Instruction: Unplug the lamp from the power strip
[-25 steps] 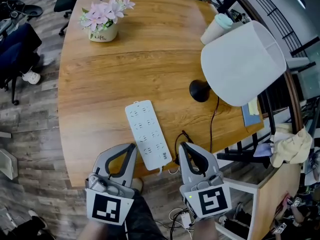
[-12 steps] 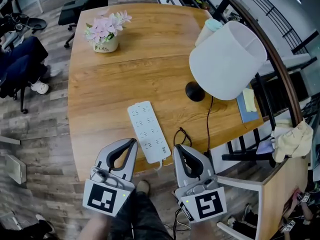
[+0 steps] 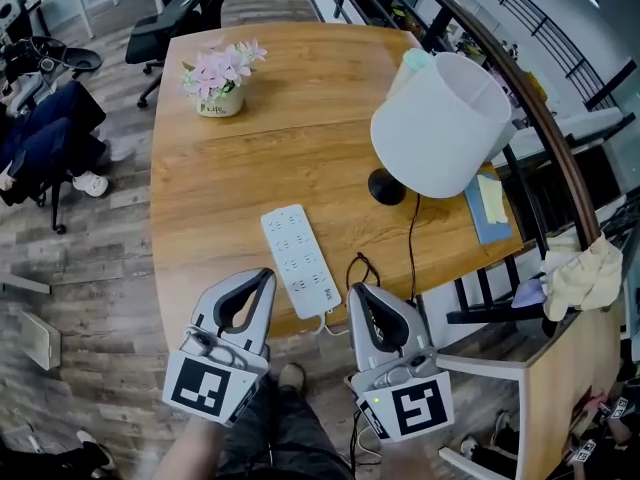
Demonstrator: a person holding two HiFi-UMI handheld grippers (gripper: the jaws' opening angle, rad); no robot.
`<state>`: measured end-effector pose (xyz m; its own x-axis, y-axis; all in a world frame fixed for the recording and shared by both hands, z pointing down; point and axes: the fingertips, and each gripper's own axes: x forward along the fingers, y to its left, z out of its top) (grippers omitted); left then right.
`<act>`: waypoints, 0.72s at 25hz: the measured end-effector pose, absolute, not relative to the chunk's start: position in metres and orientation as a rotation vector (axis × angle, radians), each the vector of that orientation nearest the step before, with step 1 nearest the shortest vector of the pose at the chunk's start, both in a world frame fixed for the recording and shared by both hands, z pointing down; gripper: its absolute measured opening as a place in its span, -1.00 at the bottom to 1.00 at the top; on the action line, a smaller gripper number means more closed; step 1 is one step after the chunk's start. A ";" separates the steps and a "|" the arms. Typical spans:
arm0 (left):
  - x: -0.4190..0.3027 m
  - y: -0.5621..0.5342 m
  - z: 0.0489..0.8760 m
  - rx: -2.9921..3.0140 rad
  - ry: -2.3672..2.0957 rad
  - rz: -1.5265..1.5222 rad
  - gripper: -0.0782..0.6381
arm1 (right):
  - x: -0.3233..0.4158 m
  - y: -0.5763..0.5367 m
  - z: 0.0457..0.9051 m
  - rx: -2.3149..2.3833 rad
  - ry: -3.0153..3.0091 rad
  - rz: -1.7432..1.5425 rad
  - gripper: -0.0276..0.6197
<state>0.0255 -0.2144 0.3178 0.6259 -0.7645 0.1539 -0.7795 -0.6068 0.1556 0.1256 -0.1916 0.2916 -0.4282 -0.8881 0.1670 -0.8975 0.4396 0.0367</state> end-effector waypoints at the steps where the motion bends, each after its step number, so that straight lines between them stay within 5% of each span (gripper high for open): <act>1: 0.025 -0.215 0.311 2.659 -1.281 0.077 -0.79 | 0.126 -0.191 0.288 1.585 -2.528 0.081 -0.89; 18: 0.019 -0.211 0.247 2.712 -1.320 -0.045 -0.79 | 0.140 -0.179 0.238 1.665 -2.563 0.029 -0.89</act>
<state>0.0193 -0.2113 0.2473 0.6182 -0.7856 0.0277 -0.7818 -0.6108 0.1251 0.1399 -0.1790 0.2376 -0.4042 -0.9110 0.0817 -0.9126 0.4077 0.0305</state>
